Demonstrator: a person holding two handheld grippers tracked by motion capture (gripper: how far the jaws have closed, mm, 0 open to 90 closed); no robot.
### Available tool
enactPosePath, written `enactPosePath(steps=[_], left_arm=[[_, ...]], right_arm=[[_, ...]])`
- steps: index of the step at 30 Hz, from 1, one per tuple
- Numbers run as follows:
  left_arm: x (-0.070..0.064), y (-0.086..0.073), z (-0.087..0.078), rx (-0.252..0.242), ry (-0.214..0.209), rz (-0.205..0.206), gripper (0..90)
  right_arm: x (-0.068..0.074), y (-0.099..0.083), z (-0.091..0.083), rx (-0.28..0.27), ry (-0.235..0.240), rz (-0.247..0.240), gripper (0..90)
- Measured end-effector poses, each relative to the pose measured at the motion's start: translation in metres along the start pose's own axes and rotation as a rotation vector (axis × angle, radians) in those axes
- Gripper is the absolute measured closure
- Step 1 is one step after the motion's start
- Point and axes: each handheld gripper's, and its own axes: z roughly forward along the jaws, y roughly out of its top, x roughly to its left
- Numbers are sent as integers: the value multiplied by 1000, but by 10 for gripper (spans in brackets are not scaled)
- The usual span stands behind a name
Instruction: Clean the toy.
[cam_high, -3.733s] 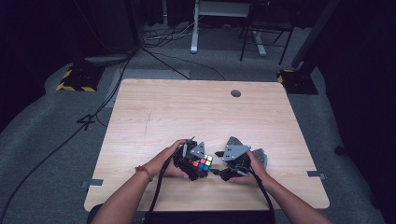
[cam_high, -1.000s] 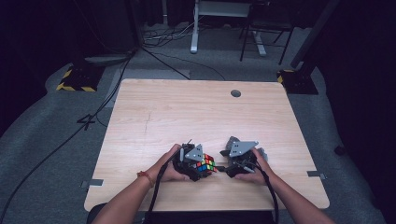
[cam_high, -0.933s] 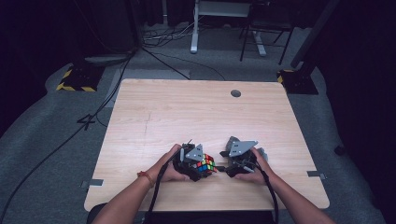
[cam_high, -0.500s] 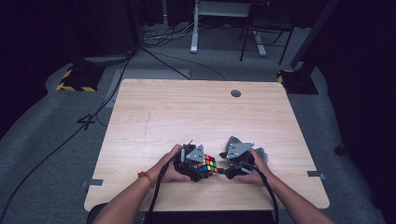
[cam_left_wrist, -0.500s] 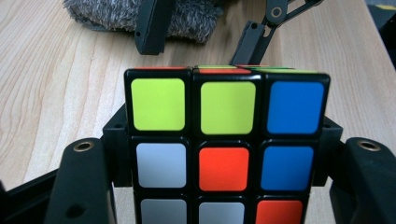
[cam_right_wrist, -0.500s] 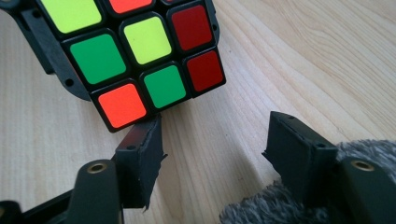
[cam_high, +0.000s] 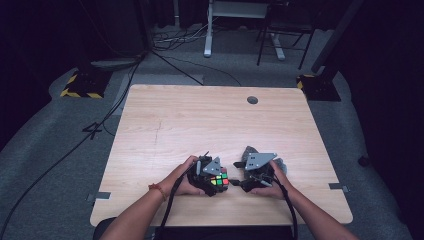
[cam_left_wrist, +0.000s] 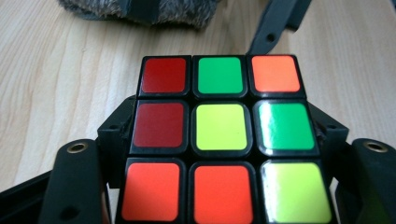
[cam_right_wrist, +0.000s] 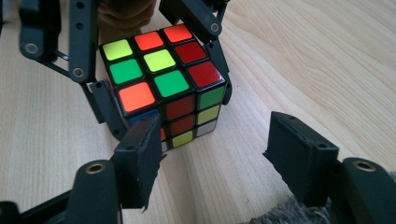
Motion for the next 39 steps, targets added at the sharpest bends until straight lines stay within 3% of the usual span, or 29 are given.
enactPosePath(steps=[4,6,8,16,20,22,24,27,28,31,39], left_arm=[[5,-5,-5,18,44,-30,204],[9,-10,-10,31,91,-58,167],[12,-15,-16,33,115,-61,165],[29,-32,-40,28,196,-146,160],[35,-42,-52,30,274,-176,164],[40,-48,-56,48,315,-206,165],[44,-52,-60,24,341,-248,170],[46,-53,-61,50,410,-266,184],[47,-54,-61,36,397,-280,184],[47,-53,-59,47,382,-273,196],[33,-48,-51,15,232,-275,160]], right_arm=[[0,1,-6,-1,-8,-6,355],[0,2,-12,-4,-26,-7,353],[-2,2,-20,-12,-49,2,353],[-19,-6,-52,-37,-132,42,352],[-28,-10,-60,-30,-165,61,350],[-32,-13,-60,-10,-178,70,348],[-35,-16,-58,27,-191,80,348],[-39,-20,-55,57,-189,92,353],[-40,-22,-54,72,-194,94,356],[-44,-27,-49,106,-195,103,373],[-49,-36,-36,173,-180,113,402]])
